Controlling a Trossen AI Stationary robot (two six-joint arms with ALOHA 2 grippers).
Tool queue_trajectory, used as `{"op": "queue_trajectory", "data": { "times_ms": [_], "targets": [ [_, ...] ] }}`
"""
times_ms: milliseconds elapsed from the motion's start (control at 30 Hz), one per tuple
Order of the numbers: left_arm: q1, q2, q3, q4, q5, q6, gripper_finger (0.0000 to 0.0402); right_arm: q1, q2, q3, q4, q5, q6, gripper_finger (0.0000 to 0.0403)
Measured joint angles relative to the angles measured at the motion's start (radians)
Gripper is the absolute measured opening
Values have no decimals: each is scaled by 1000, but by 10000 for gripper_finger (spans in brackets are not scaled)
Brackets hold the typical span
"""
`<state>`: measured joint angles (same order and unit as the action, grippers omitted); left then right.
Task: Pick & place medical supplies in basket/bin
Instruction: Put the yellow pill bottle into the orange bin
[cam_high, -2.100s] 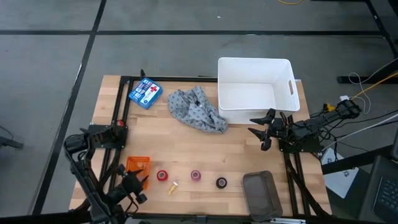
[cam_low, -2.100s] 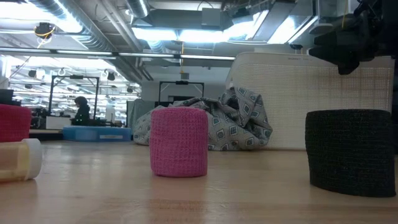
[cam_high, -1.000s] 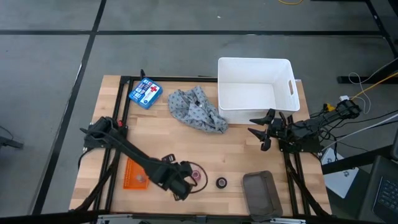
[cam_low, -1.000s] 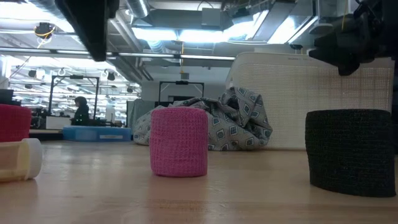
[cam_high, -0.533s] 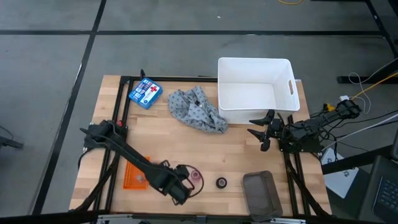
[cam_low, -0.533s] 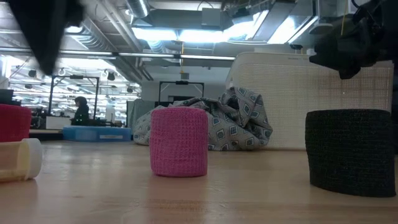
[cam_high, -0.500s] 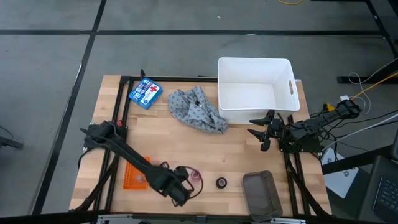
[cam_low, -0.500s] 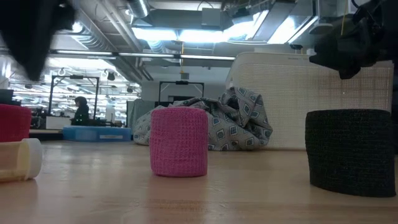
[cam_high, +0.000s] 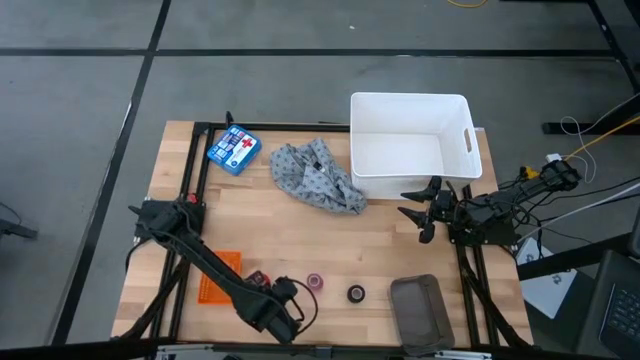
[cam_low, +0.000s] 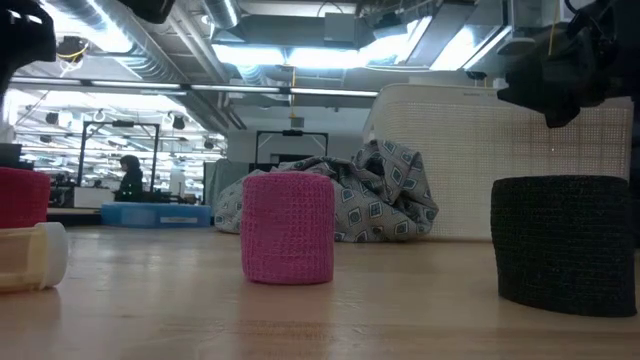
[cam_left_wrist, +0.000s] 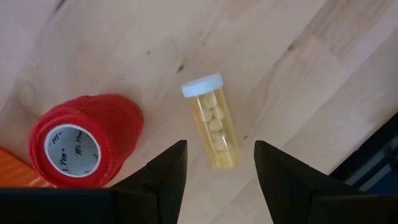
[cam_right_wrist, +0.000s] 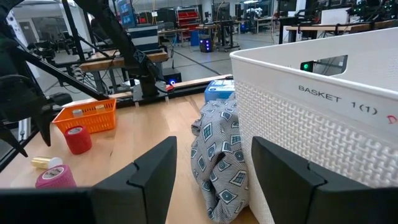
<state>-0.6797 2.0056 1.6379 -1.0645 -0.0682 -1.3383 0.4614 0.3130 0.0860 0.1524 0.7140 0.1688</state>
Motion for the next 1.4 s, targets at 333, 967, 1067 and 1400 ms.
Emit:
{"op": "queue_trajectory", "data": {
  "times_ms": [333, 967, 1067, 1400],
  "targets": [
    [0, 22, 0, 32, 13, -20, 184, 0, 0, 0, -1, 0, 0, 209],
    [-15, 95, 0, 25, 89, -29, 162, 0, 0, 0, -4, 0, 6, 209],
    [-21, 95, 0, 0, 82, -25, 131, 0, 0, 0, -4, 0, 6, 209],
    [-21, 95, 0, -14, 65, 3, 73, 0, 0, 0, -4, 0, 6, 209]
  ]
}}
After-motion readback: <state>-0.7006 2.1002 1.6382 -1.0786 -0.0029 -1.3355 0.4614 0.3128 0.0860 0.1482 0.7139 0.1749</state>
